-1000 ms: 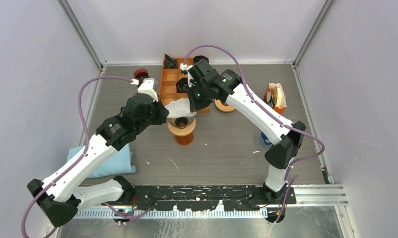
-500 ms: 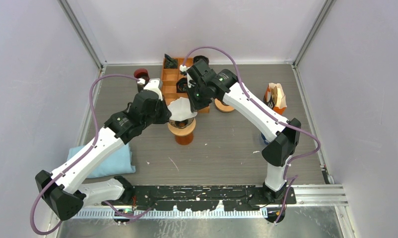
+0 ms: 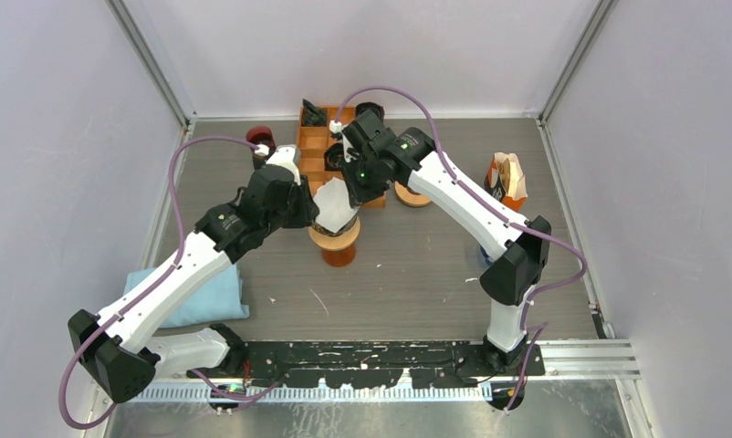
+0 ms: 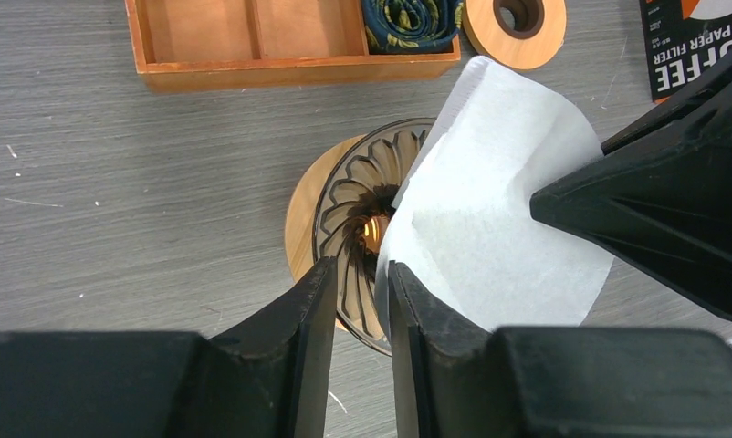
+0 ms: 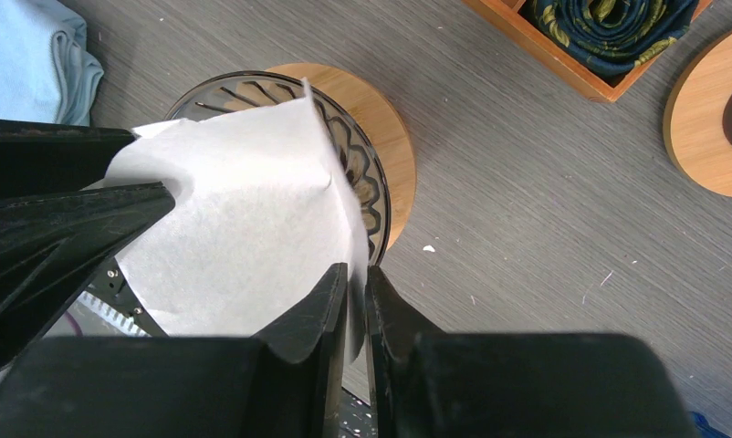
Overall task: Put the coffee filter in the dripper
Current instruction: Place the coffee filter in the coffee dripper.
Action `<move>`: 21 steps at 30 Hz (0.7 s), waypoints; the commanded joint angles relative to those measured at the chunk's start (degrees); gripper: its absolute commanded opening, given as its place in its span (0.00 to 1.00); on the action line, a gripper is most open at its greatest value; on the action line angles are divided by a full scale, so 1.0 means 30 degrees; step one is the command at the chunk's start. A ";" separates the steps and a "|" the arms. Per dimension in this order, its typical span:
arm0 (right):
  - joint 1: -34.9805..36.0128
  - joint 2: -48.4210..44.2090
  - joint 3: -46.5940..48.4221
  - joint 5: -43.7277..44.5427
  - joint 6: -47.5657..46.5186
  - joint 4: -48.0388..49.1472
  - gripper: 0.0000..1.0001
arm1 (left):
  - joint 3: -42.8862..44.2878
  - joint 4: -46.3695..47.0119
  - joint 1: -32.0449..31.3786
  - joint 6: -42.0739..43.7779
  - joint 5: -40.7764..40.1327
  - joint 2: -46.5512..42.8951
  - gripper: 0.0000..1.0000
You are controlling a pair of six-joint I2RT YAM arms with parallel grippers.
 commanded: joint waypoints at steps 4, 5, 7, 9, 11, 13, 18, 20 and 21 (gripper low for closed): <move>-0.0096 -0.0402 0.0692 -0.0128 -0.0403 0.0715 0.23 | 0.0362 -0.0142 0.0139 0.0129 0.0063 -0.0530 0.37; -0.0082 -0.0396 0.0693 -0.0128 -0.0390 0.0757 0.25 | 0.0408 -0.0173 0.0132 0.0158 0.0063 -0.0564 0.39; -0.0093 -0.0424 0.0715 -0.0086 -0.0405 0.0806 0.28 | 0.0465 -0.0217 0.0163 0.0227 0.0013 -0.0597 0.47; -0.0097 -0.0425 0.0680 -0.0001 -0.0390 0.0854 0.30 | 0.0504 -0.0262 0.0157 0.0320 -0.0108 -0.0561 0.54; -0.0100 -0.0382 0.0637 0.0096 -0.0414 0.0875 0.32 | 0.0548 -0.0278 0.0203 0.0438 -0.0210 -0.0520 0.60; -0.0100 -0.0339 0.0565 0.0134 -0.0398 0.0945 0.34 | 0.0719 -0.0346 0.0259 0.0562 -0.0286 -0.0367 0.68; -0.0072 -0.0430 0.0121 0.0213 -0.0239 0.1428 0.37 | 0.1205 -0.0337 0.0353 0.0851 -0.0310 0.0312 0.81; -0.0056 -0.0452 -0.0125 0.0288 -0.0201 0.1576 0.38 | 0.1436 -0.0340 0.0387 0.0947 -0.0274 0.0690 0.84; -0.0044 -0.0454 -0.0186 0.0360 -0.0186 0.1637 0.38 | 0.1553 -0.0377 0.0391 0.0989 -0.0261 0.0928 0.85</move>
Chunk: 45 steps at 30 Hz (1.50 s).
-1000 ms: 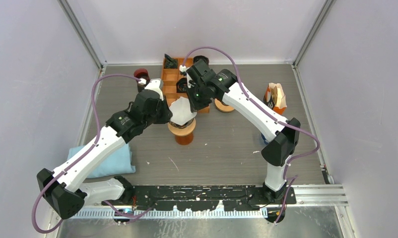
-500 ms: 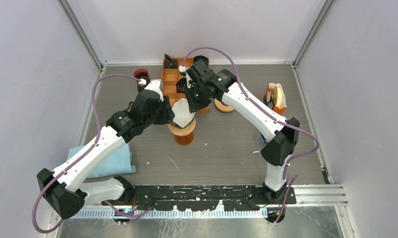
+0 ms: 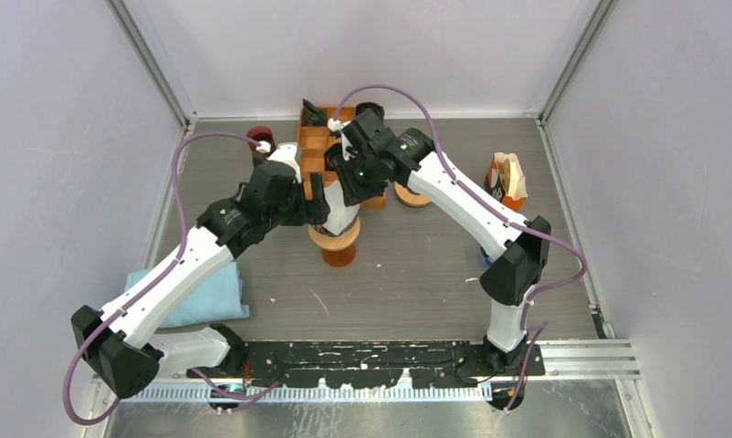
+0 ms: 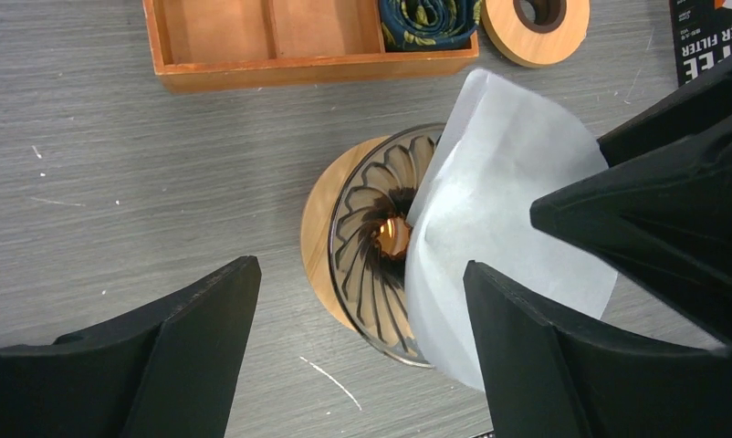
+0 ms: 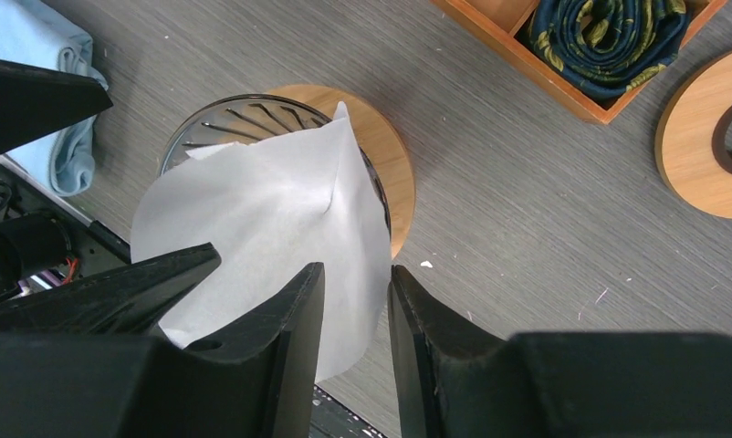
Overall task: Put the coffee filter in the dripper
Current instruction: Place the coffee filter in the coffee dripper.
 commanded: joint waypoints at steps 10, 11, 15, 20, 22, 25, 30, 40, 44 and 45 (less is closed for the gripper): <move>-0.0066 -0.0458 -0.1315 0.0453 0.0121 0.1734 0.41 | 0.1245 -0.0296 0.0234 0.0857 -0.0400 0.1930 0.87; -0.0070 -0.0433 -0.1379 0.0391 0.0121 0.1778 0.41 | 0.1206 -0.0404 0.0281 0.0878 -0.0458 0.1949 0.87; -0.0045 -0.0315 -0.1514 0.0202 0.0121 0.1902 0.42 | 0.0952 -0.0723 0.0396 0.0916 -0.0714 0.1952 0.87; -0.0047 -0.0222 -0.1684 0.0317 0.0150 0.2085 0.43 | 0.0588 -0.0809 0.0566 0.0923 -0.0746 0.1722 0.87; -0.0044 -0.0177 -0.1800 0.0401 0.0150 0.2163 0.44 | 0.0507 -0.0809 0.0569 0.0921 -0.0640 0.1743 0.87; -0.0043 -0.0082 -0.2031 0.0385 0.0151 0.2290 0.44 | 0.0422 -0.0880 0.0568 0.0886 -0.0574 0.1805 0.87; -0.0042 0.0010 -0.2438 0.0206 0.0136 0.2574 0.45 | 0.0146 -0.0897 0.0624 0.0807 -0.0459 0.1806 0.87; -0.0034 0.0124 -0.3101 0.0143 -0.0080 0.3056 0.46 | -0.0191 -0.0986 0.0718 0.0587 -0.0217 0.1860 0.87; -0.0041 0.0107 -0.3163 0.0056 -0.0171 0.3177 0.46 | -0.0202 -0.1015 0.0730 0.0597 -0.0164 0.1795 0.87; -0.0031 0.0066 -0.3137 0.0081 -0.0212 0.3178 0.46 | -0.0209 -0.1032 0.0757 0.0593 -0.0136 0.1757 0.87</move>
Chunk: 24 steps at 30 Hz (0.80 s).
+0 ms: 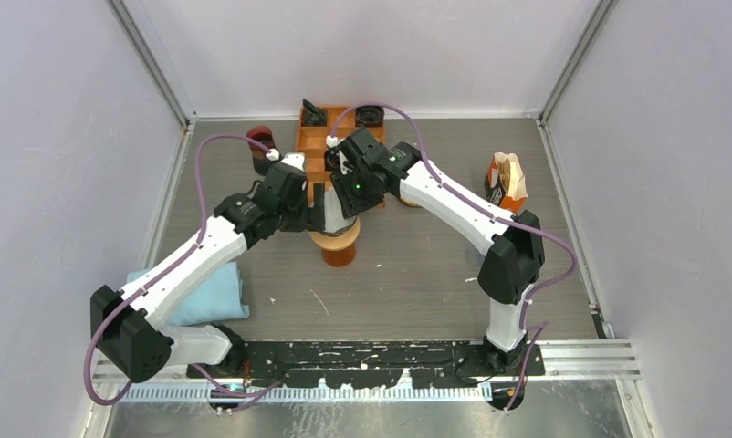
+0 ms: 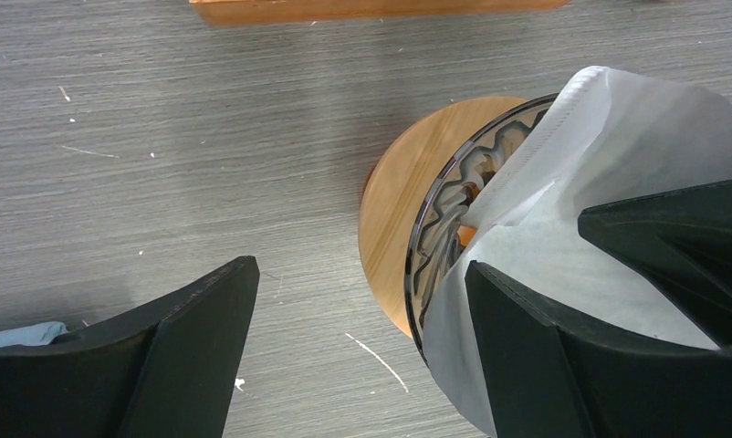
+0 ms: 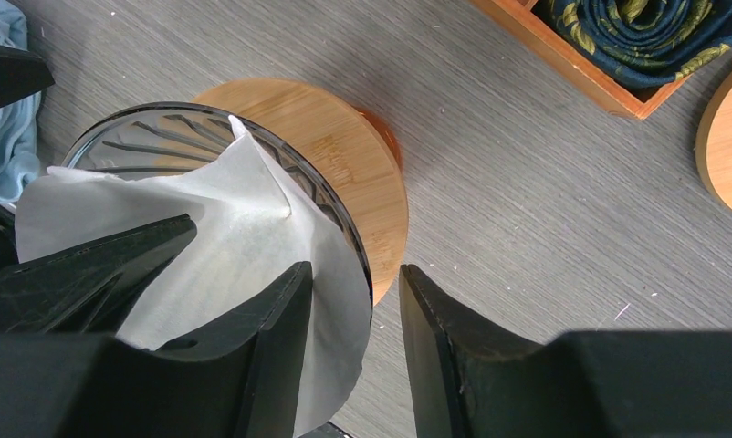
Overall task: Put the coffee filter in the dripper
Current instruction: Place the coffee filter in the coffee dripper, then adjust the coffee filter in the coffee dripper.
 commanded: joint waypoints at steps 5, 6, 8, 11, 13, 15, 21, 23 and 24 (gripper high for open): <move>-0.0045 -0.0592 0.0363 0.0023 -0.0274 0.0696 0.48 | 0.0237 0.0256 0.0414 -0.0035 0.0779 -0.0906 0.93; -0.0024 -0.0659 0.0427 0.0007 -0.0284 0.0689 0.49 | 0.0271 0.0332 0.0513 -0.0061 0.1028 -0.1023 0.94; -0.0032 -0.0747 0.0458 -0.0039 -0.0286 0.0683 0.49 | 0.0310 0.0547 0.0650 -0.0107 0.1685 -0.1215 0.95; -0.0025 -0.0734 0.0445 -0.0137 -0.0269 0.0696 0.49 | 0.0400 0.0838 0.0826 -0.0094 0.2254 -0.1414 0.98; -0.0025 -0.0632 0.0419 -0.0213 -0.0284 0.0701 0.49 | 0.0491 0.1062 0.0969 0.0010 0.2587 -0.1399 1.00; -0.0022 -0.0564 0.0408 -0.0298 -0.0262 0.0701 0.49 | 0.0592 0.1358 0.1143 0.0087 0.2962 -0.1273 0.99; -0.0009 -0.0530 0.0431 -0.0347 -0.0219 0.0789 0.49 | 0.1017 0.1979 0.1575 0.0286 0.3707 -0.0257 0.99; 0.0009 -0.0526 0.0409 -0.0347 -0.0230 0.0818 0.50 | 0.1227 0.2128 0.1610 0.0382 0.3890 0.0403 0.99; -0.0010 -0.0511 0.0403 -0.0347 -0.0212 0.0818 0.50 | 0.1320 0.2155 0.1597 0.0438 0.3933 0.0642 0.99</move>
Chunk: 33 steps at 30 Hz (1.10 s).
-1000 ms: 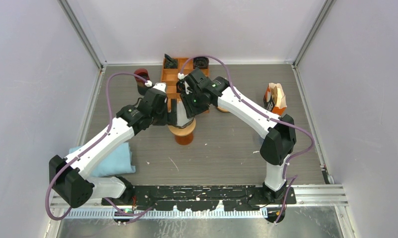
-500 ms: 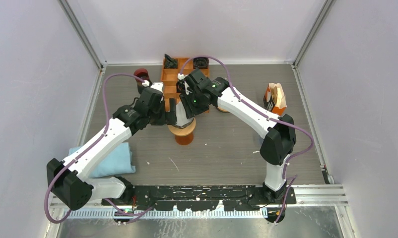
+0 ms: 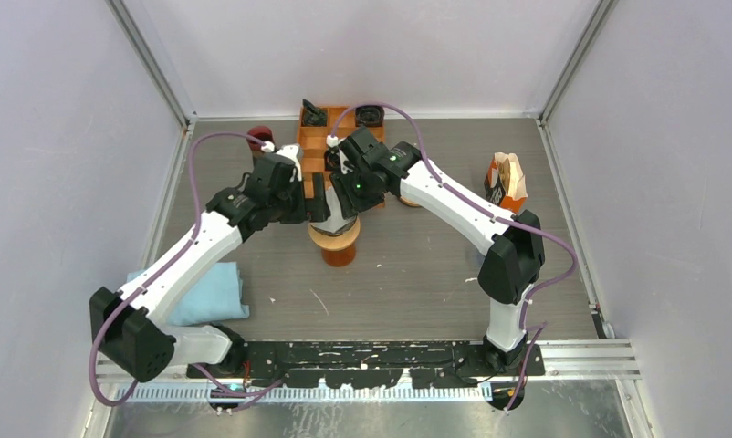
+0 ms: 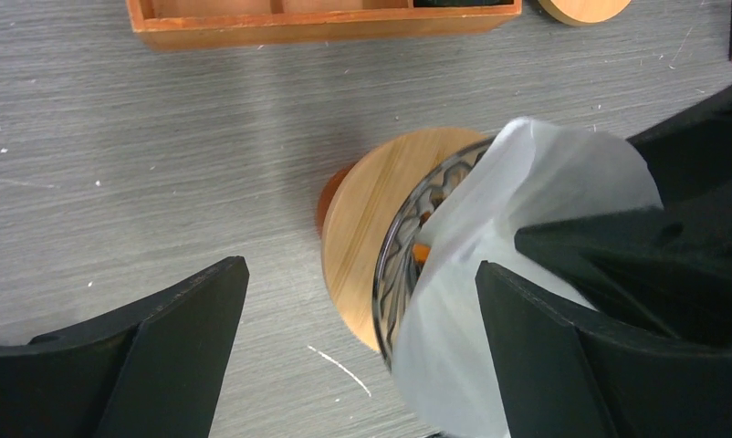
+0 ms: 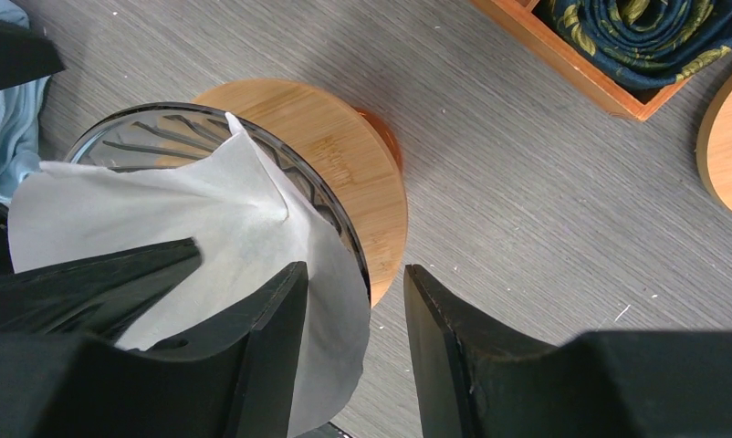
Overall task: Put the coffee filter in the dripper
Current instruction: Adjust the coffee filter in the coffee dripper.
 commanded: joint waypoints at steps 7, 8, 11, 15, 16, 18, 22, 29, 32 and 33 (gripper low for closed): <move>0.0017 -0.0497 0.0308 -0.0208 -0.0162 0.0789 0.50 | 0.1222 0.1093 0.0253 0.0521 0.0037 0.1599 0.99; 0.0017 -0.0522 0.0260 -0.0202 -0.0169 0.0804 0.50 | 0.1196 0.1001 0.0310 0.0482 -0.0120 0.1604 0.99; 0.0028 -0.0570 0.0089 -0.0104 -0.0187 0.0811 0.50 | 0.1029 0.0822 0.0336 0.0410 -0.0393 0.1581 0.99; 0.0024 -0.0629 -0.0231 0.0066 -0.0180 0.0910 0.50 | 0.0548 0.0786 0.0350 0.0231 -0.0353 0.1380 0.99; 0.0021 -0.0641 -0.0291 0.0048 -0.0164 0.0951 0.50 | 0.0402 0.0805 0.0340 0.0174 -0.0337 0.1342 0.99; 0.0035 -0.0643 -0.0481 0.0048 -0.0196 0.1036 0.50 | 0.0174 0.0866 0.0359 0.0087 -0.0244 0.1321 0.99; 0.0032 -0.0643 -0.0785 0.0077 -0.0267 0.1219 0.50 | -0.0085 0.0871 0.0344 0.0005 -0.0215 0.1286 0.99; 0.0020 -0.1050 -0.0560 -0.0047 -0.0245 0.1300 0.51 | -0.0178 0.0933 0.0339 -0.0112 0.0056 0.1136 0.99; 0.0030 -0.1397 -0.0412 -0.0112 -0.0160 0.1435 0.54 | -0.0252 0.0975 0.0359 -0.0145 0.0201 0.1061 0.99; 0.0018 -0.1496 -0.0401 -0.0153 -0.0118 0.1475 0.54 | -0.0239 0.1015 0.0352 -0.0166 0.0252 0.1053 0.99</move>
